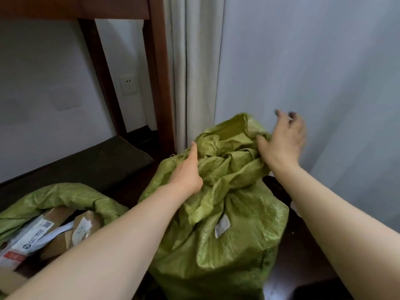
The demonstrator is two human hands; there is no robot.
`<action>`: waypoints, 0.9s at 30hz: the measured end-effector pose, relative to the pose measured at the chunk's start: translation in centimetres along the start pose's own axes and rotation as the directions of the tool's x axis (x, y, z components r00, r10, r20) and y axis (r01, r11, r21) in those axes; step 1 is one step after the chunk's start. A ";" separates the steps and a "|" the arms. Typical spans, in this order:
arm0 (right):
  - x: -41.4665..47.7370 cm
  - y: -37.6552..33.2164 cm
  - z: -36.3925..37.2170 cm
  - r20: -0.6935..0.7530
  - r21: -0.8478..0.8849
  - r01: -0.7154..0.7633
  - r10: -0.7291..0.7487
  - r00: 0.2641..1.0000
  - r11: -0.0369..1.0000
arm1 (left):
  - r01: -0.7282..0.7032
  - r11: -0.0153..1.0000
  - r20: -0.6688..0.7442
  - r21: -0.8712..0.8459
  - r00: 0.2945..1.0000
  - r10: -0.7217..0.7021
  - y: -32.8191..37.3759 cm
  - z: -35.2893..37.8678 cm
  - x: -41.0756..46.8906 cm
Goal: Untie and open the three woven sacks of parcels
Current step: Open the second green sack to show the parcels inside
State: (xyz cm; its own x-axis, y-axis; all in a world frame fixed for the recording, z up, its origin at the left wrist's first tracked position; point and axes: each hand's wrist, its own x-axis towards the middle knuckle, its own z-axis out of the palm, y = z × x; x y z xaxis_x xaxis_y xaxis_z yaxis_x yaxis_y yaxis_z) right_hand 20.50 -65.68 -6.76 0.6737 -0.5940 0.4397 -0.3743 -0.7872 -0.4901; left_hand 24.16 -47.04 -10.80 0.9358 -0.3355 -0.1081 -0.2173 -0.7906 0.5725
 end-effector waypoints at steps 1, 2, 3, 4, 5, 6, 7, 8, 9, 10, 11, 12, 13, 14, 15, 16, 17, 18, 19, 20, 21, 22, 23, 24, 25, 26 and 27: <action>-0.4 -0.8 -0.2 -0.001 -0.027 0.194 -0.194 0.981 0.981 | -0.045 0.998 -0.047 0.034 0.998 0.046 0.2 -0.6 0.3; -0.7 -1.5 0.0 0.090 -0.052 0.284 -0.279 0.956 0.957 | -0.090 0.994 -0.091 0.055 0.991 0.095 0.6 -1.3 0.5; -0.7 -2.2 0.3 0.234 -0.081 0.262 -0.237 0.943 0.962 | -0.125 0.990 -0.120 0.058 0.984 0.131 0.9 -2.0 0.7; -0.5 -2.7 0.4 0.397 -0.087 0.127 -0.082 0.914 0.988 | -0.148 0.987 -0.124 0.059 0.980 0.154 1.2 -2.7 0.9; -0.4 -3.0 0.5 0.528 -0.048 -0.055 0.072 0.846 0.997 | -0.152 0.987 -0.101 0.049 0.983 0.156 1.6 -3.2 1.0; -0.4 -2.9 0.7 0.623 0.026 -0.222 0.158 0.766 0.975 | -0.127 0.992 -0.049 0.003 0.991 0.127 2.1 -3.6 1.1; -0.8 -2.7 0.9 0.691 0.079 -0.329 0.186 0.699 0.941 | -0.063 0.995 0.021 -0.078 0.998 0.065 2.6 -4.0 1.0; -1.6 -2.5 1.4 0.723 0.109 -0.380 0.189 0.665 0.919 | 0.026 0.983 0.105 -0.183 0.994 -0.007 3.1 -4.2 0.8; -2.2 -2.2 2.2 0.732 0.139 -0.401 0.179 0.658 0.906 | 0.113 0.956 0.162 -0.272 0.984 -0.070 3.3 -4.2 0.5; -2.8 -2.1 3.0 0.722 0.186 -0.427 0.172 0.670 0.885 | 0.166 0.938 0.188 -0.304 0.976 -0.112 3.3 -4.0 0.5; -3.3 -2.2 3.7 0.711 0.255 -0.463 0.159 0.685 0.849 | 0.197 0.942 0.209 -0.272 0.968 -0.142 3.0 -3.4 0.5; -3.7 -2.4 4.2 0.704 0.336 -0.488 0.129 0.698 0.806 | 0.211 0.951 0.201 -0.225 0.965 -0.167 2.6 -2.6 0.5; -3.7 -2.7 4.3 0.698 0.420 -0.498 0.081 0.711 0.759 | 0.219 0.956 0.179 -0.196 0.966 -0.184 2.2 -1.8 0.5; -3.5 -3.0 4.1 0.686 0.483 -0.487 0.031 0.727 0.728 | 0.214 0.952 0.145 -0.221 0.972 -0.185 1.7 -1.0 0.7; -3.1 -3.1 3.7 0.671 0.523 -0.459 -0.015 0.741 0.718 | 0.220 0.933 0.104 -0.286 0.975 -0.199 1.1 -0.5 1.2; -2.6 -3.1 3.1 0.639 0.555 -0.413 -0.052 0.768 0.722 | 0.248 0.876 0.069 -0.415 0.968 -0.241 0.6 -0.5 1.6; -2.0 -3.0 2.3 0.585 0.571 -0.348 -0.070 0.808 0.743 | 0.286 0.774 0.052 -0.565 0.949 -0.312 0.1 -0.9 2.1; -1.1 -2.6 1.6 0.510 0.546 -0.255 -0.075 0.857 0.798 | 0.316 0.654 0.041 -0.687 0.916 -0.399 -0.6 -1.9 2.7; -0.3 -1.9 0.9 0.423 0.442 -0.126 -0.083 0.902 0.888 | 0.322 0.559 0.017 -0.764 0.876 -0.483 -1.4 -3.0 3.2; 0.5 -0.9 0.4 0.357 0.254 0.005 -0.098 0.929 0.967 | 0.316 0.516 -0.019 -0.796 0.840 -0.543 -2.1 -4.3 3.4; 1.0 0.1 -0.1 0.331 0.044 0.107 -0.116 0.936 0.993 | 0.305 0.524 -0.063 -0.795 0.818 -0.572 -3.0 -5.4 3.8; 1.3 0.9 -0.5 0.332 -0.136 0.183 -0.129 0.934 0.974 | 0.304 0.557 -0.104 -0.773 0.806 -0.583 -3.3 -6.1 4.0; 1.4 1.2 -0.7 0.353 -0.266 0.243 -0.140 0.925 0.933 | 0.290 0.602 -0.141 -0.744 0.812 -0.566 -3.4 -6.5 4.2; 1.3 1.1 -0.7 0.387 -0.346 0.287 -0.143 0.911 0.893 | 0.260 0.639 -0.166 -0.724 0.833 -0.527 -3.2 -6.6 4.1; 1.1 0.6 -0.6 0.407 -0.358 0.321 -0.163 0.899 0.877 | 0.232 0.655 -0.173 -0.719 0.854 -0.492 -2.9 -6.3 4.1; 0.9 -0.1 -0.4 0.402 -0.296 0.354 -0.220 0.889 0.887 | 0.219 0.657 -0.155 -0.722 0.874 -0.461 -2.1 -6.2 3.6; 0.5 -1.2 -0.4 0.365 -0.182 0.382 -0.299 0.882 0.906 | 0.215 0.648 -0.123 -0.731 0.893 -0.434 -1.3 -6.1 3.3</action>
State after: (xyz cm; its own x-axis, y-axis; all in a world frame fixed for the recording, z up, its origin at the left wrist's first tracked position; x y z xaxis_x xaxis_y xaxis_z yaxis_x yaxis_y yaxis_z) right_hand 21.03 -65.13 -5.67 0.9384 -0.2283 0.2595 -0.1977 -0.9704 -0.1390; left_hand 29.20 -43.95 -6.94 0.9637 0.1066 -0.2449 0.2626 -0.2102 0.9417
